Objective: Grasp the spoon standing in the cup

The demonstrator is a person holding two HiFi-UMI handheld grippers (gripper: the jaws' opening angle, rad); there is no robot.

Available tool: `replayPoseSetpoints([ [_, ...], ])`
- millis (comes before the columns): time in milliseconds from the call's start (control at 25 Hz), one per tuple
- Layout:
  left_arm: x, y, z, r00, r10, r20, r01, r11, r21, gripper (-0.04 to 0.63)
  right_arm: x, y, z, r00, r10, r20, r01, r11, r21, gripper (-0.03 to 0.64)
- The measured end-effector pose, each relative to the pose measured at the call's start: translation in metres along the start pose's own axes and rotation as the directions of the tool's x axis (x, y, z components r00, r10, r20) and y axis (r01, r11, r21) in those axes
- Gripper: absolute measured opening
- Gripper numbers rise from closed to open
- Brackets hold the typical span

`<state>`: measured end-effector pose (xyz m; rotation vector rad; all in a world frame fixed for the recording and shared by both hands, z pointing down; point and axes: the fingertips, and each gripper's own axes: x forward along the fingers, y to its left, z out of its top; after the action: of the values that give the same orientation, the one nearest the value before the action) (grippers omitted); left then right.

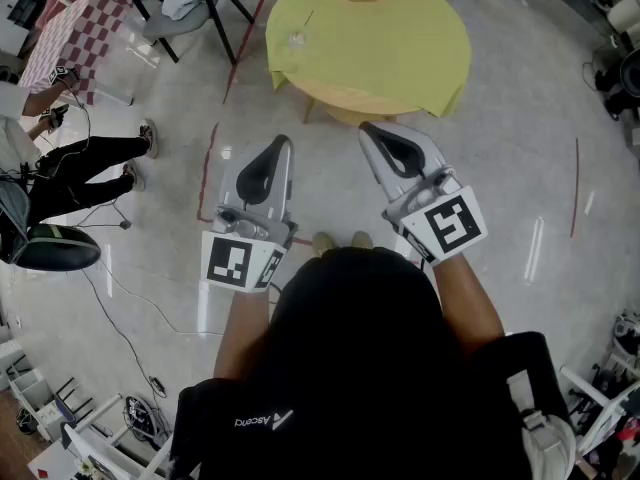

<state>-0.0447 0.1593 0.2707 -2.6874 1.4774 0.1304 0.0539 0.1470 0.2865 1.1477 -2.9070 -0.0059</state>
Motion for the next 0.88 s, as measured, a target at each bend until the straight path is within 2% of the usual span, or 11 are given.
replayPoseSetpoints([
  [520, -0.004, 0.032, -0.001, 1.000, -0.009, 0.018, 0.009, 1.000, -0.013, 0.011, 0.028, 0.005, -0.004, 0.999, -0.031, -0.024, 0.031, 0.999, -0.015, 0.003],
  [880, -0.011, 0.093, -0.006, 0.998, -0.044, 0.042, 0.044, 0.999, -0.016, 0.011, 0.089, 0.023, -0.014, 0.995, -0.072, -0.074, 0.069, 0.997, -0.043, 0.003],
])
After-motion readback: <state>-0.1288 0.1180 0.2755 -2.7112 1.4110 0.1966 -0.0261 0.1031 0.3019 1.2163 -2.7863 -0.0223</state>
